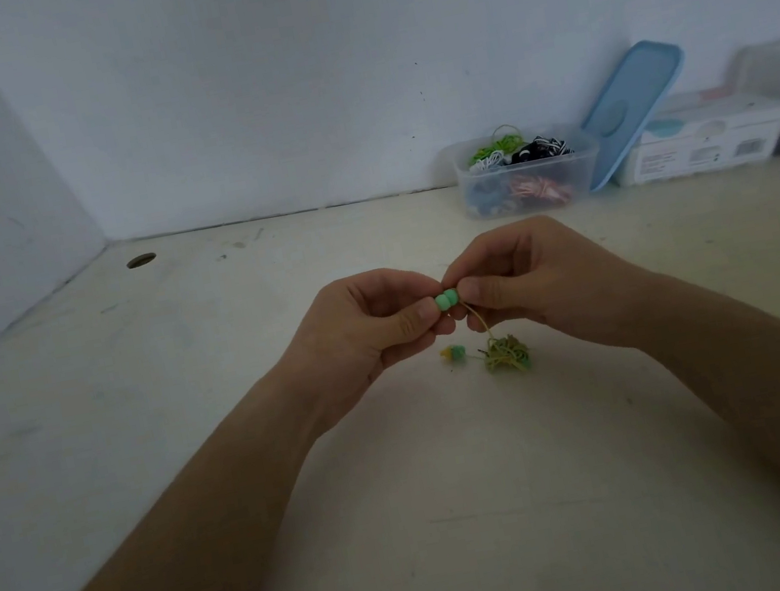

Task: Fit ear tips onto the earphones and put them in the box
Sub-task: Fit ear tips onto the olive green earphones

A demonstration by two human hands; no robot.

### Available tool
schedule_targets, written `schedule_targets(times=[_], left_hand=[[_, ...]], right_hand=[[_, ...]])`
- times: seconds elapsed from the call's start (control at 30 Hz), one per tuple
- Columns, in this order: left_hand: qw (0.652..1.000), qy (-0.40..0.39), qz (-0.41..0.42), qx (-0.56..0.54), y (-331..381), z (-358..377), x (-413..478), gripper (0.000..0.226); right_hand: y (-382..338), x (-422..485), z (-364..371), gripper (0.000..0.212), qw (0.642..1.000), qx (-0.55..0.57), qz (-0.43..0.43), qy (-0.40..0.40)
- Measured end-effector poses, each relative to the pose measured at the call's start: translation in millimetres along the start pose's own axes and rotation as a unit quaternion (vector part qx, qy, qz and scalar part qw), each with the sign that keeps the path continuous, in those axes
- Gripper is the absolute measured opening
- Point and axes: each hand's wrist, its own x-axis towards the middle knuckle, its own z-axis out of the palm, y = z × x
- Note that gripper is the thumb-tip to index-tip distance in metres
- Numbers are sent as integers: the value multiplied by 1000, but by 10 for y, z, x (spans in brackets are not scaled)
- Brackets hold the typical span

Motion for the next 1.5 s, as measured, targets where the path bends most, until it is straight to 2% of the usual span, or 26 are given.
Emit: schedule_targets(times=[0.23, 0.43, 1.07, 1.23, 1.37, 1.5], left_hand=[[1000, 14, -4, 2, 9, 23, -5, 19], [1000, 21, -3, 10, 12, 22, -12, 19], [999, 43, -3, -4, 2, 42, 4, 23], [996, 30, -17, -78, 2, 46, 12, 18], [995, 23, -20, -94, 4, 59, 14, 16], [997, 35, -17, -71, -3, 63, 16, 22]], right_hand=[[9, 1, -4, 23, 1000, -7, -3, 9], [1, 4, 10, 11, 1000, -19, -6, 22], [-35, 2, 37, 10, 996, -64, -28, 54], [-27, 6, 24, 10, 997, -39, -31, 54], [-14, 6, 1, 22, 999, -1, -18, 35], [-4, 15, 13, 9, 996, -51, -36, 56]])
